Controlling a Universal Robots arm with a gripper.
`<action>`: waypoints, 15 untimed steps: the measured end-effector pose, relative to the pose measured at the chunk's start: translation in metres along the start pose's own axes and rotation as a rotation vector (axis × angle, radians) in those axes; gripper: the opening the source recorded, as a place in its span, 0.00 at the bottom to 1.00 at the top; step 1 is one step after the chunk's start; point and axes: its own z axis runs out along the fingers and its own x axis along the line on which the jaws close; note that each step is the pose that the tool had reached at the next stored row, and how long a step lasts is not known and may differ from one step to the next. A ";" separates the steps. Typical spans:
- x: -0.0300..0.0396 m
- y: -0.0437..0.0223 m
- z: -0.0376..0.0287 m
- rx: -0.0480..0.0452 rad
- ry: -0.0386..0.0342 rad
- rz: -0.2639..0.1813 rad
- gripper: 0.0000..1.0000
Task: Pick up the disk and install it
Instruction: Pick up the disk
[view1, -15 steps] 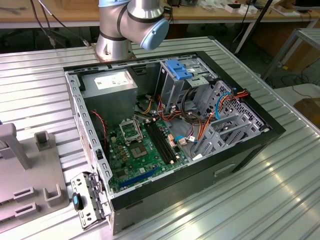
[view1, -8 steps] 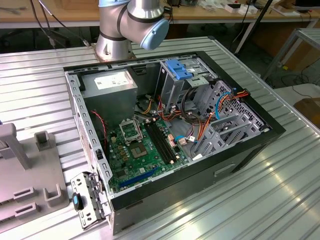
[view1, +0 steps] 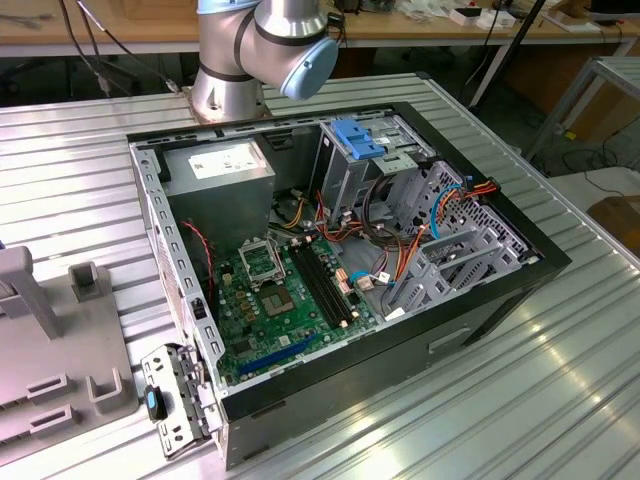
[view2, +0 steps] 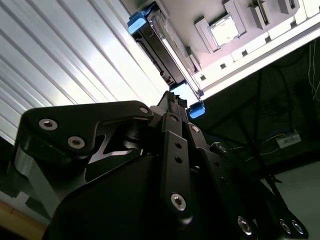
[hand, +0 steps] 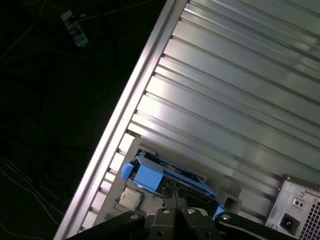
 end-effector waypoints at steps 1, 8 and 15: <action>0.0000 0.0000 0.0000 0.0000 0.0004 -0.008 0.11; 0.0000 0.0000 0.0000 -0.0004 0.0044 -0.101 0.11; 0.0000 0.0000 0.0000 -0.0009 0.0097 -0.223 0.11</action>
